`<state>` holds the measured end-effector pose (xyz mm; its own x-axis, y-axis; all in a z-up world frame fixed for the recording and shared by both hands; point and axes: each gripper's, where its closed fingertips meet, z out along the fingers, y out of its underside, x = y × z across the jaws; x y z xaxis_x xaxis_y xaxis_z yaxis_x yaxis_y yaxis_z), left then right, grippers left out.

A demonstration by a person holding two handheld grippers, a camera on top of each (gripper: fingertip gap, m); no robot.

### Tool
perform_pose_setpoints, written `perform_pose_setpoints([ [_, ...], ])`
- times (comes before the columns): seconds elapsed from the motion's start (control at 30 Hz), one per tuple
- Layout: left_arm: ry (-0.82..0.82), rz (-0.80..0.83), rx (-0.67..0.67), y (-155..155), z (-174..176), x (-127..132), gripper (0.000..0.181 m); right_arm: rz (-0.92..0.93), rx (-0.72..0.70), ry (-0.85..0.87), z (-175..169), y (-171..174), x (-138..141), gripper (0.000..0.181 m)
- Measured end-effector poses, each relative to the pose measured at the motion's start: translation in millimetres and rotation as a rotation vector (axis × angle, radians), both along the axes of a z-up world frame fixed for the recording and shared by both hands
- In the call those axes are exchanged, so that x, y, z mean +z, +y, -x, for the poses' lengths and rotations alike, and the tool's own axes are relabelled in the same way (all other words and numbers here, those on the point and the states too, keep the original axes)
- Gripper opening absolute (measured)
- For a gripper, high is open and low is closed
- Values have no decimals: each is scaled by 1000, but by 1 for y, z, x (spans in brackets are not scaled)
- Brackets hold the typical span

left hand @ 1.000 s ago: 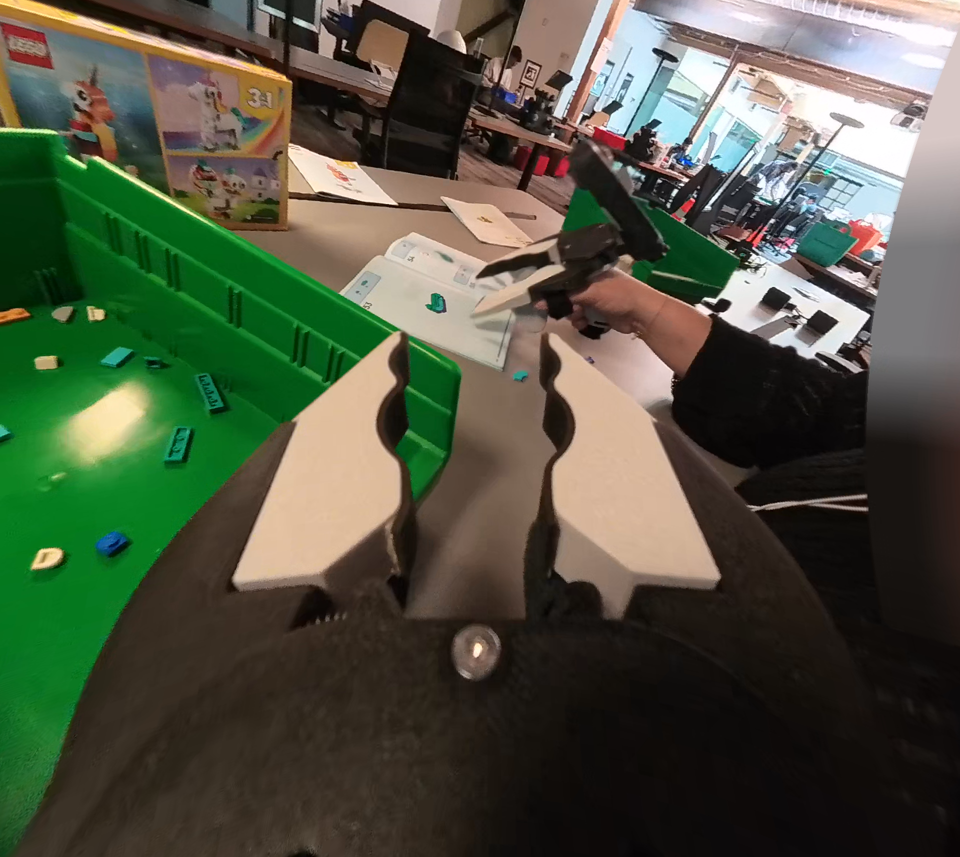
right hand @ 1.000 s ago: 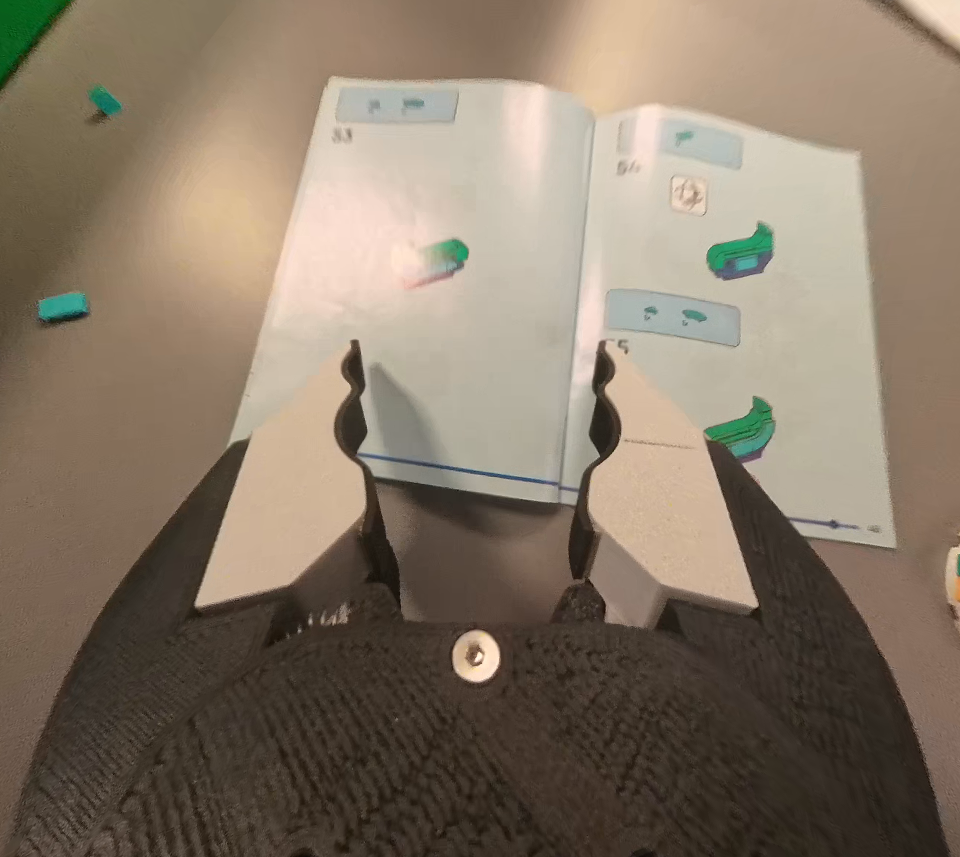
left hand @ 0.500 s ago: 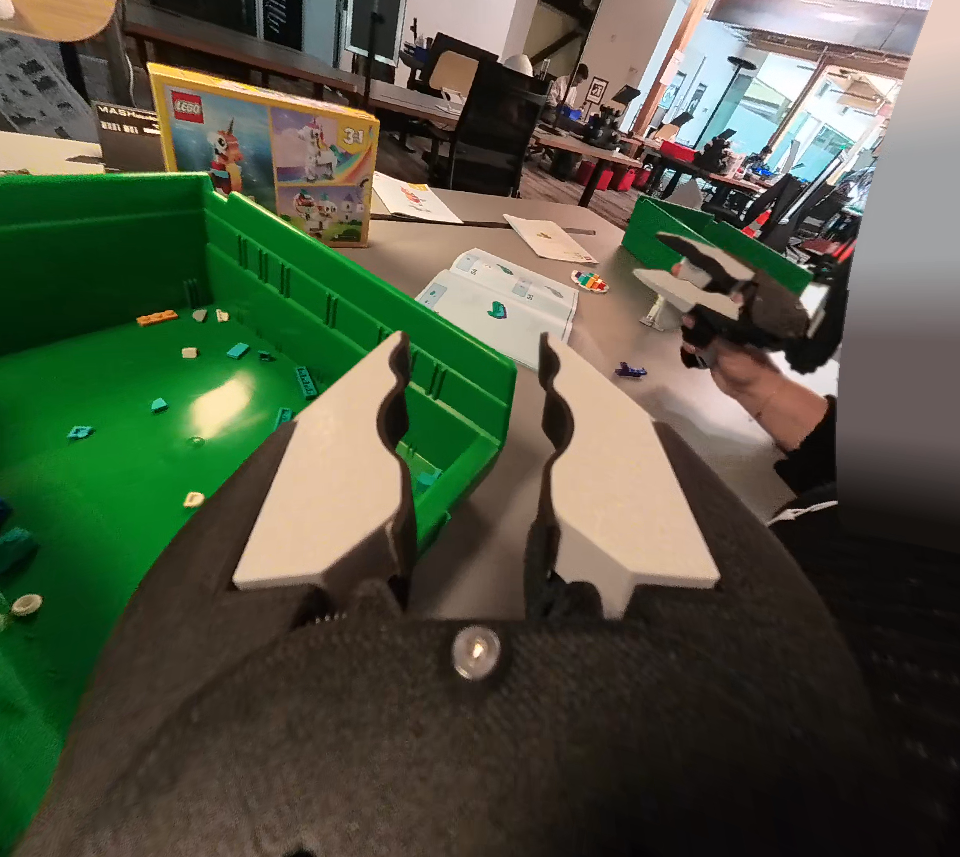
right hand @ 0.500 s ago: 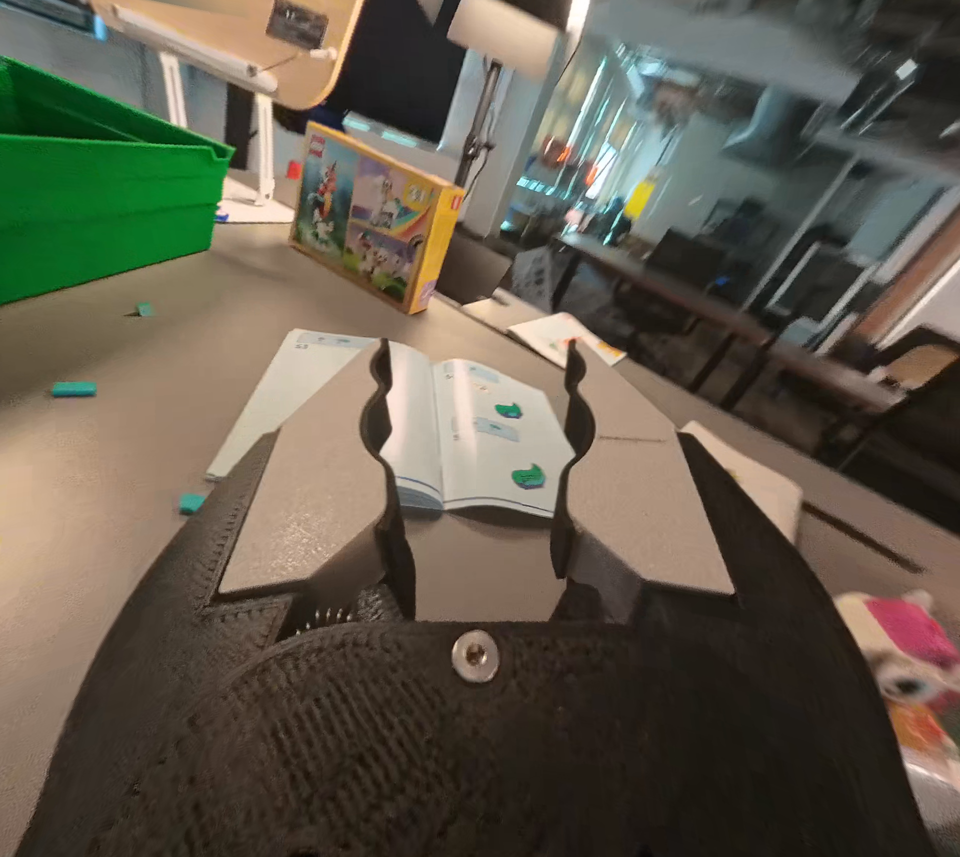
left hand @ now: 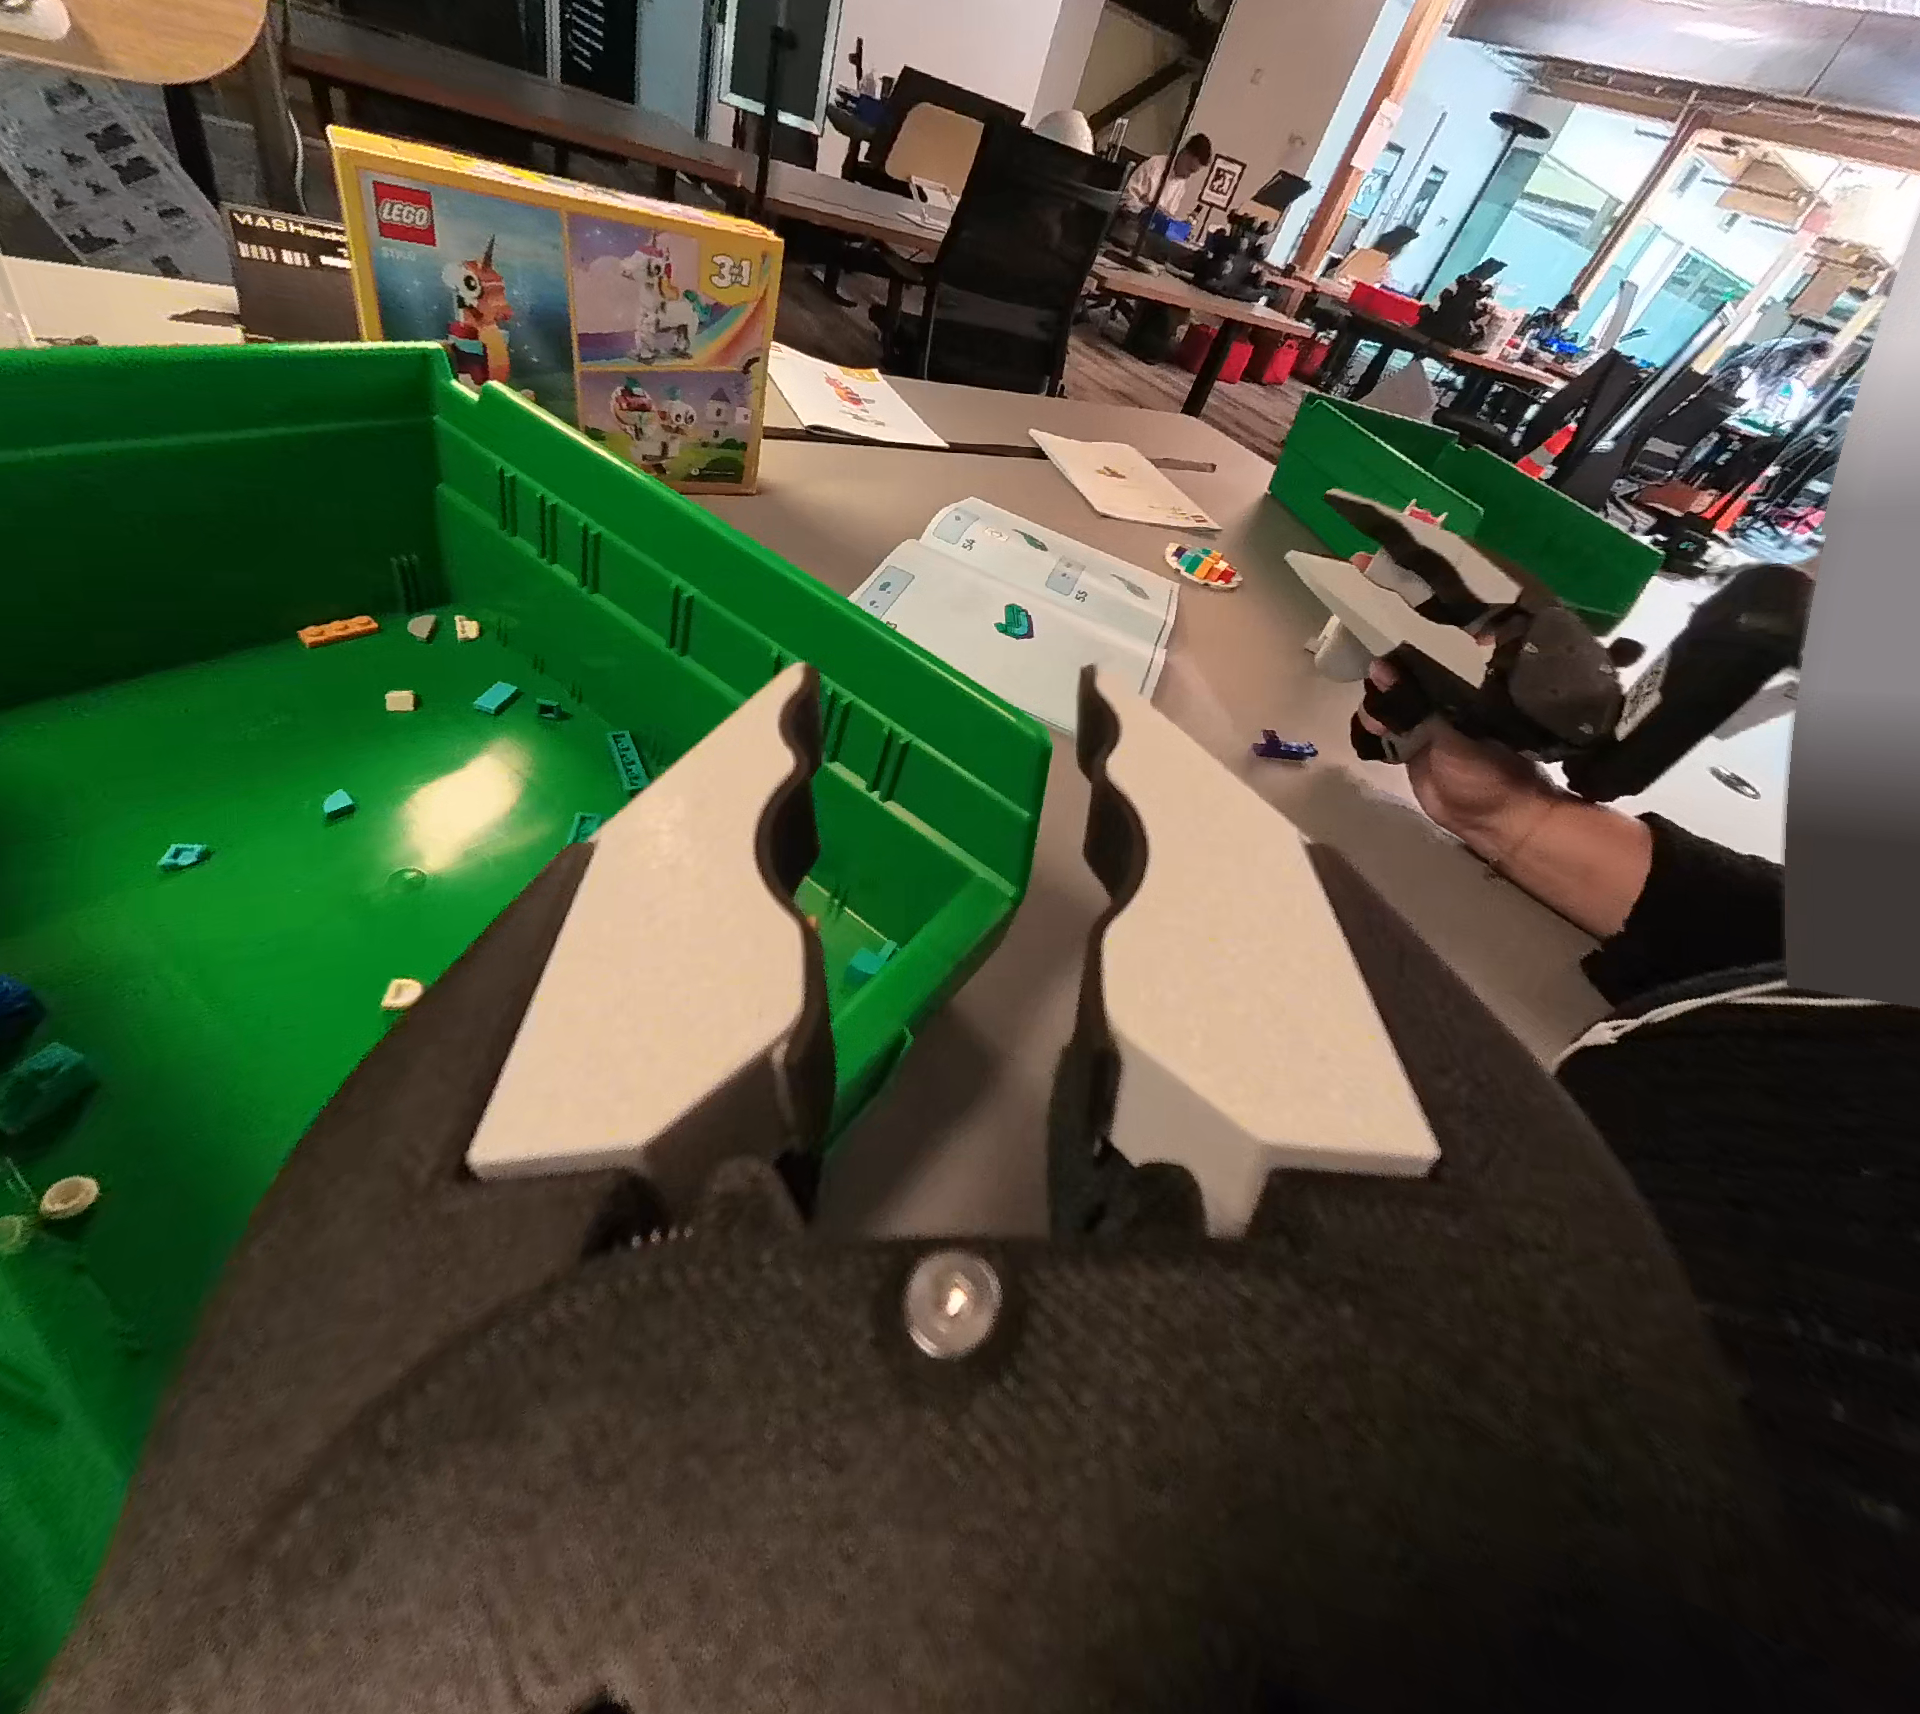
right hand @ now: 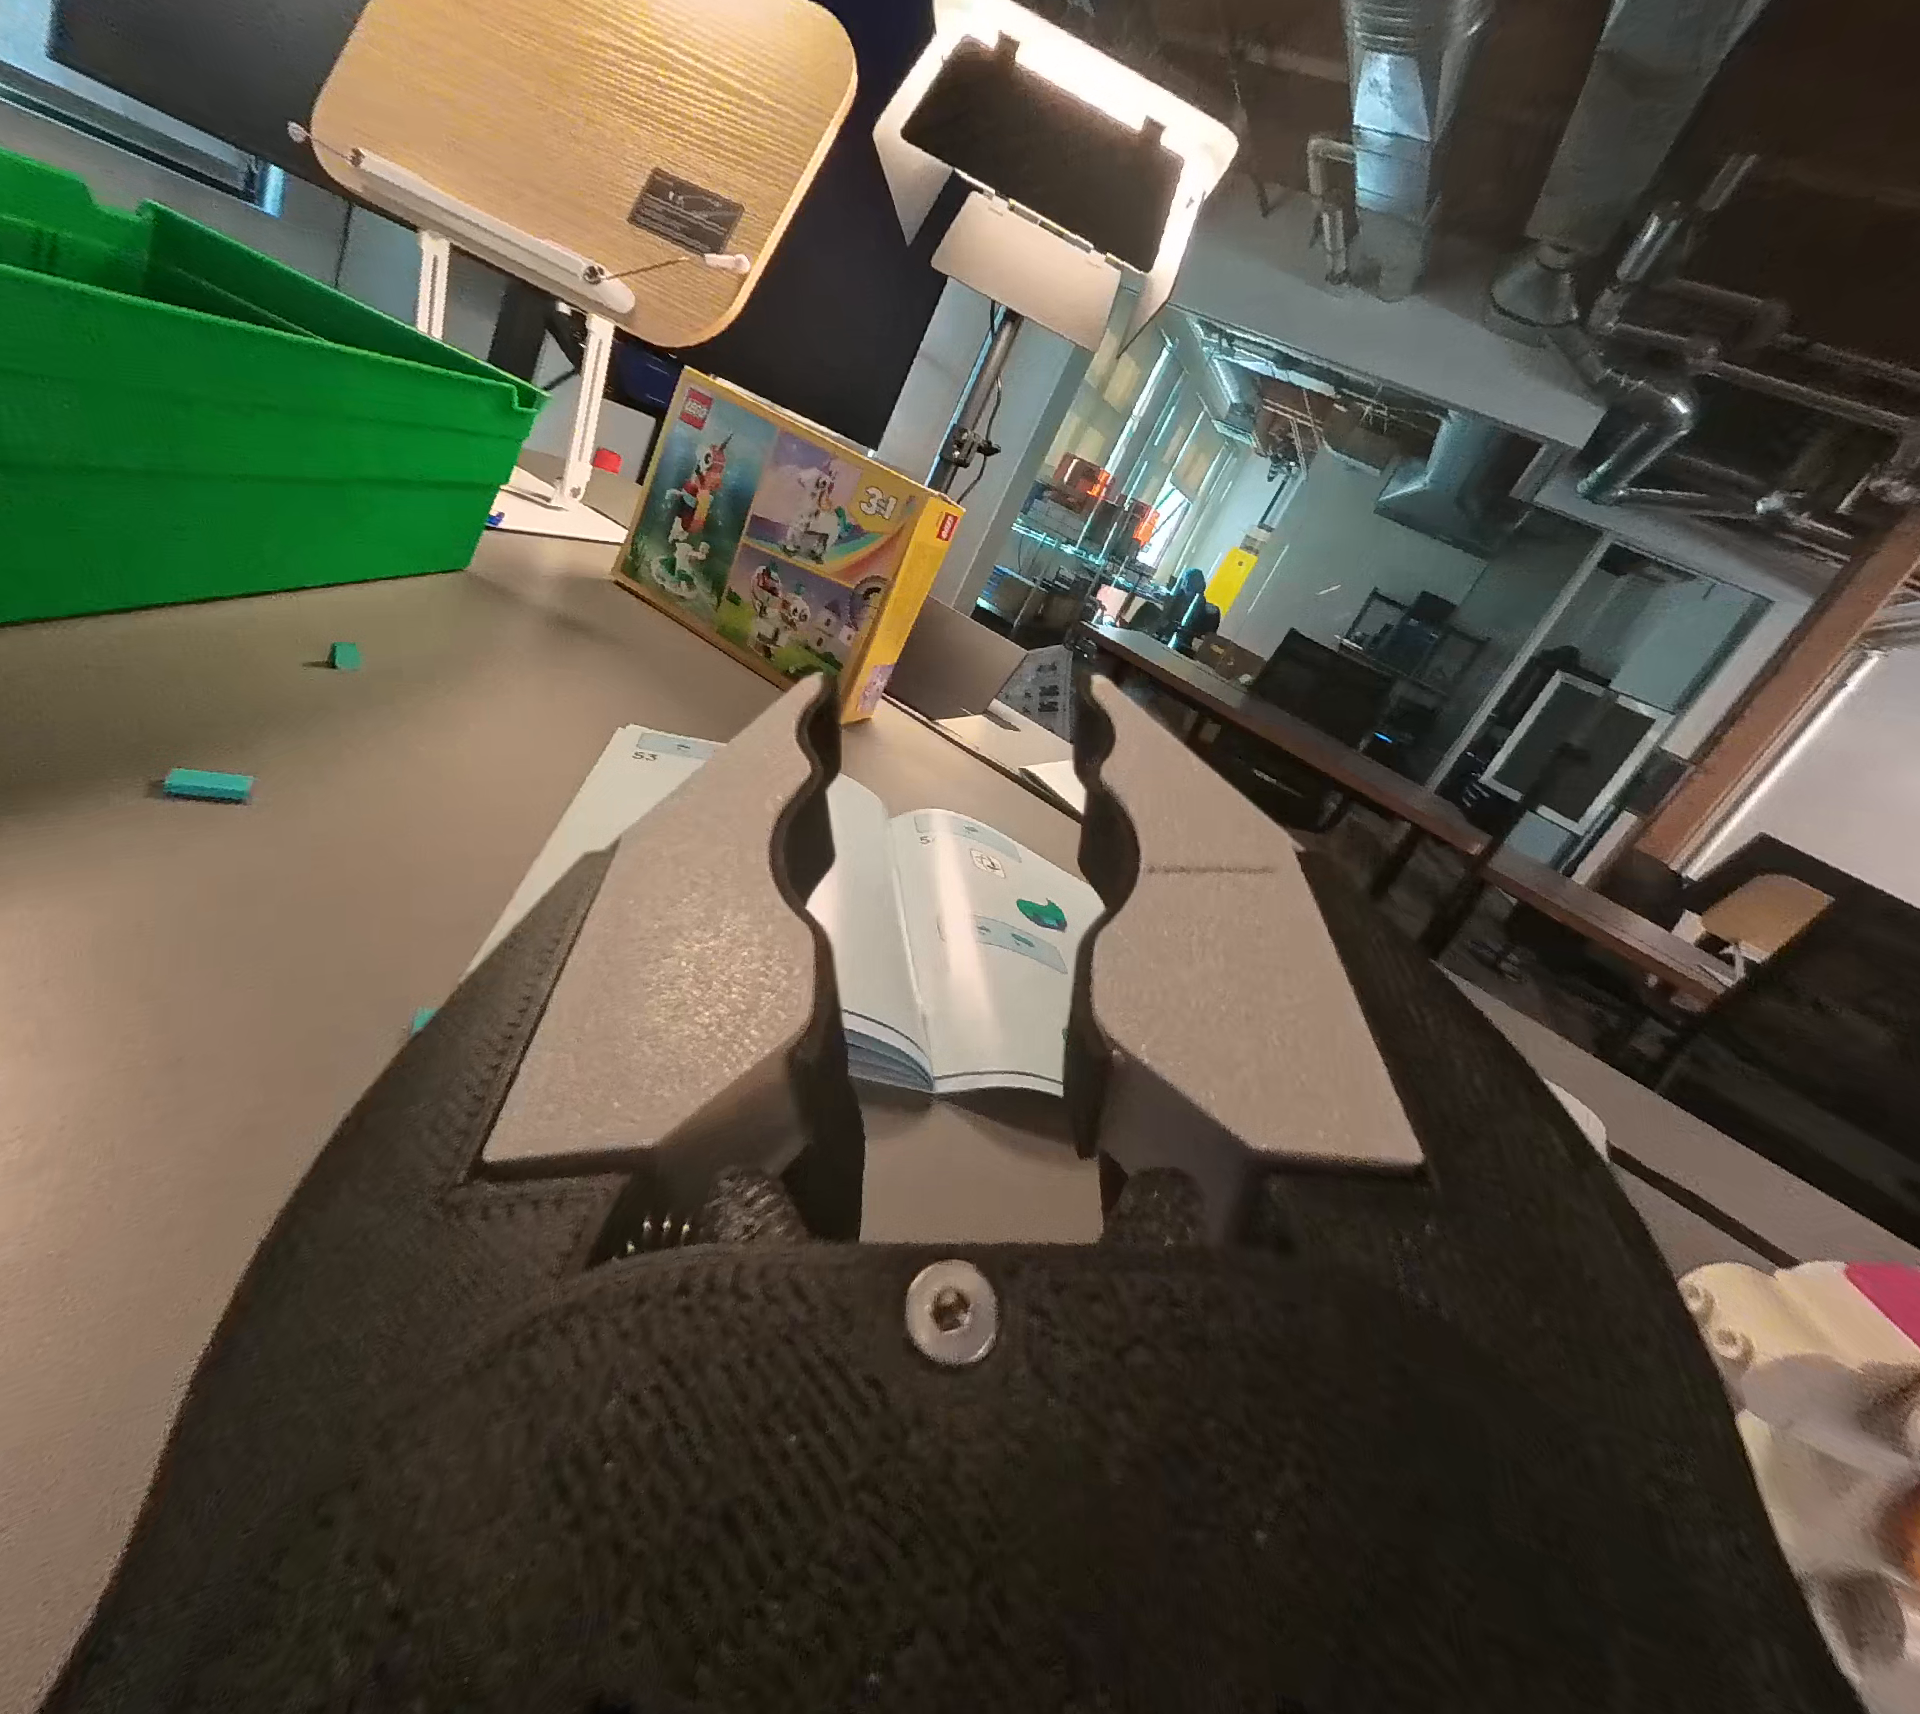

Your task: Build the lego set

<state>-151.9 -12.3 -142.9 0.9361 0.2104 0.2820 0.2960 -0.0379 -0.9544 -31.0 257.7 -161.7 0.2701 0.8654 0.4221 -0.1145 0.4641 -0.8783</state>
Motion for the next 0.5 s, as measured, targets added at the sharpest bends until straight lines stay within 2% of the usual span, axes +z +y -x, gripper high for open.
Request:
perform_pose_setpoints([
  [0.2,15,5,23,-3,3,3,48,53,-12,10,-1,8,-1,41],
  [0.5,31,59,50,-12,4,-3,48,26,-14,-8,2,5,-5,37],
])
